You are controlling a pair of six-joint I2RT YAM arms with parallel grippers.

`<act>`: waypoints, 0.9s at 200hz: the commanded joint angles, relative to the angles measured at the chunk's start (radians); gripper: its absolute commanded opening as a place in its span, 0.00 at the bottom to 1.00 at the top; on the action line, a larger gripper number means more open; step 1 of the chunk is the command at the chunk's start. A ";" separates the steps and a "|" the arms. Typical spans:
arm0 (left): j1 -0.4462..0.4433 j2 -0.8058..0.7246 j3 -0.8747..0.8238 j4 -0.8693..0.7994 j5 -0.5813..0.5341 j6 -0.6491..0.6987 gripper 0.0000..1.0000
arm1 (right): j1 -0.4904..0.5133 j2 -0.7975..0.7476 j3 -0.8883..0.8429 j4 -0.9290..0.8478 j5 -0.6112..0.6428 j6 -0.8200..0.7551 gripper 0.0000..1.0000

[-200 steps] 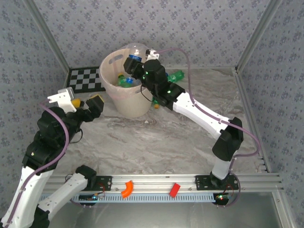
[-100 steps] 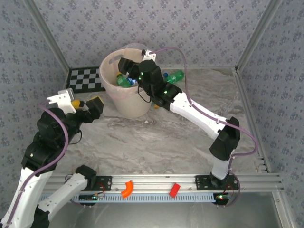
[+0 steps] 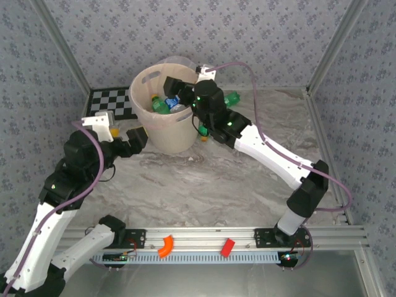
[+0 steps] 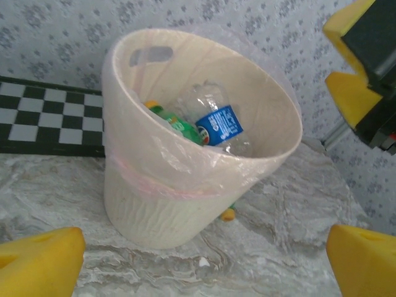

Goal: Put the plastic bottles in the bin

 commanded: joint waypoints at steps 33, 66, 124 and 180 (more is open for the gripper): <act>-0.006 0.052 0.056 0.012 0.114 0.019 1.00 | -0.149 -0.083 -0.092 -0.080 -0.117 0.012 0.97; -0.009 0.074 0.065 0.026 0.137 0.002 1.00 | -0.266 -0.039 -0.087 -0.130 -0.210 0.016 0.90; -0.019 0.108 0.079 0.035 0.163 0.002 1.00 | -0.403 0.095 -0.142 -0.112 -0.369 0.077 0.76; -0.089 0.163 0.094 0.042 0.181 0.035 1.00 | -0.419 0.163 -0.286 -0.018 -0.484 0.147 0.67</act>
